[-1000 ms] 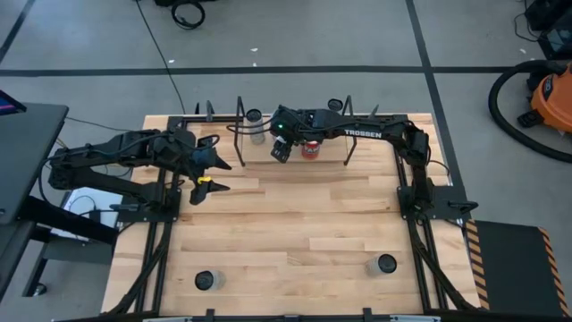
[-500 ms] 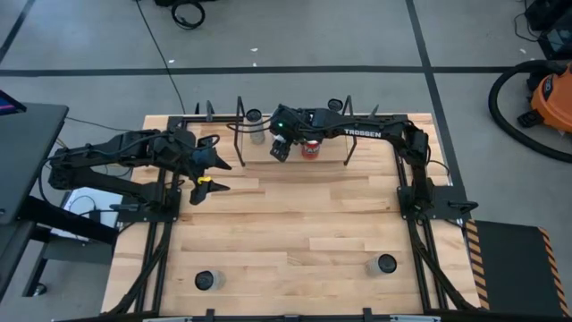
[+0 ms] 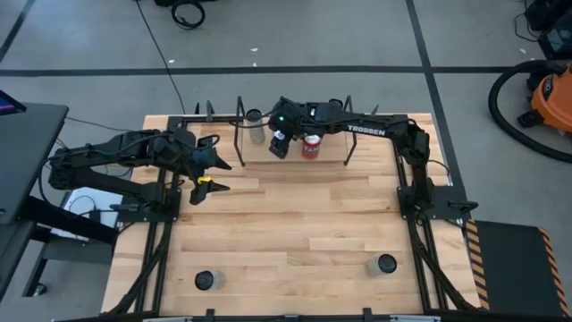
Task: Place canned beverage on shelf
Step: Put the blue soda can on the shelf aligned with the other blue soda can
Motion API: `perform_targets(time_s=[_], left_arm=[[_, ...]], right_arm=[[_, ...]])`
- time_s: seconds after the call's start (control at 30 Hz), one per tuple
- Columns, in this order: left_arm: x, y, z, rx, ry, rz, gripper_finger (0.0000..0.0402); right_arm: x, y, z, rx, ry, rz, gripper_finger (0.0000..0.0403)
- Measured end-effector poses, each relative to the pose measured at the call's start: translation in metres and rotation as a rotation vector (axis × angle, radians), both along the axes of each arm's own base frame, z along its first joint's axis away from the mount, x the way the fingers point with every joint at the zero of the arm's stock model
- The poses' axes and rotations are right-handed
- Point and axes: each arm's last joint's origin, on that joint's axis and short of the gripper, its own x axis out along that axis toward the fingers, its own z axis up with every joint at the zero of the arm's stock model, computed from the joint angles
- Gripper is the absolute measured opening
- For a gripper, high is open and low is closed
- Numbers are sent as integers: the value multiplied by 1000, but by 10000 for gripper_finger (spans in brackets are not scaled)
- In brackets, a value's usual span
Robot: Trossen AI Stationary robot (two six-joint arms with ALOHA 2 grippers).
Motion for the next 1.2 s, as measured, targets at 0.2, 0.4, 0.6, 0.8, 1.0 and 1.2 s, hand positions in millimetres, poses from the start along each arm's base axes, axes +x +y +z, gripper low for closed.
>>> perform_targets(time_s=[0.2,0.4,0.6,0.8,1.0,1.2], left_arm=[[0,0,0,0,0,0,298],[0,0,0,0,0,0,298],[0,0,0,6,0,-4,298],[0,0,0,6,0,-4,298],[0,0,0,7,0,-5,298],[0,0,0,6,0,-4,298]], right_arm=[[0,0,10,-31,15,229,332],[-8,-15,7,-19,52,346,332],[-14,-29,7,15,39,397,327],[-14,-33,4,25,40,394,323],[-13,-33,-7,23,56,390,323],[-14,-34,-13,10,76,375,323]])
